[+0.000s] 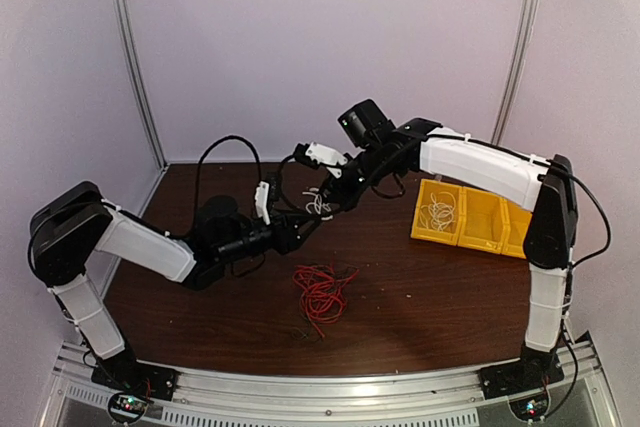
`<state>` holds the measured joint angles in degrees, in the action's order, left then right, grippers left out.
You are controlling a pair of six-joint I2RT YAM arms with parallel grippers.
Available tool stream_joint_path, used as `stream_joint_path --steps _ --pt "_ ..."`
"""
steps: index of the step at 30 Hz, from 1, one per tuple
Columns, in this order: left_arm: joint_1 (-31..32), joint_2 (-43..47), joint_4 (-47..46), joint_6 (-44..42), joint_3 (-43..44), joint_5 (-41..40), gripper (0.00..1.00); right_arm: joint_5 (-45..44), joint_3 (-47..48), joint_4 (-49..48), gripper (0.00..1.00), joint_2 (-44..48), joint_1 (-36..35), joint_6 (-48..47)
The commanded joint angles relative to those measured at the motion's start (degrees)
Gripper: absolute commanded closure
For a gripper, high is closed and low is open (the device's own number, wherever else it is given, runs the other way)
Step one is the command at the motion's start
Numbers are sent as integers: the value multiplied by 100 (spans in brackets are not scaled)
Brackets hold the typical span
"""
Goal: Untangle the cables
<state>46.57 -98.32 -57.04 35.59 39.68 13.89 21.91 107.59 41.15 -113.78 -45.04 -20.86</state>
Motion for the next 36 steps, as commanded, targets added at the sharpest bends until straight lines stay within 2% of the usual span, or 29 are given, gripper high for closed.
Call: stream_joint_path --steps 1,3,4,6,10,18,23,29,33,34,36 --pt "-5 48 54 -112 189 -395 59 -96 -42 -130 100 374 -7 173" --pt "-7 -32 87 -78 302 -430 61 -73 -41 -133 100 435 -5 197" --pt "-7 -90 63 -50 348 -409 67 -73 -30 -107 100 457 -5 197" --pt "-7 -238 65 -77 461 -267 88 -35 -55 -96 100 543 10 247" --pt "-7 -374 -140 92 503 -232 100 68 -269 -147 100 731 21 310" --pt "-7 -324 -322 134 92 -286 100 -139 -500 -240 100 1117 285 259" --pt "-15 -141 -165 73 -299 -526 100 -157 -405 63 100 1306 647 90" --pt "-16 -246 72 -69 -332 -503 100 -359 -660 50 100 1705 1346 57" --pt "-20 -499 119 -66 -41 -377 100 -653 -731 -186 100 1887 1915 284" --pt "-17 -573 148 -62 52 -312 97 -665 -731 -229 100 1919 2124 320" --pt "-18 -699 222 -51 199 -179 78 -756 -762 -269 100 1998 2337 337"
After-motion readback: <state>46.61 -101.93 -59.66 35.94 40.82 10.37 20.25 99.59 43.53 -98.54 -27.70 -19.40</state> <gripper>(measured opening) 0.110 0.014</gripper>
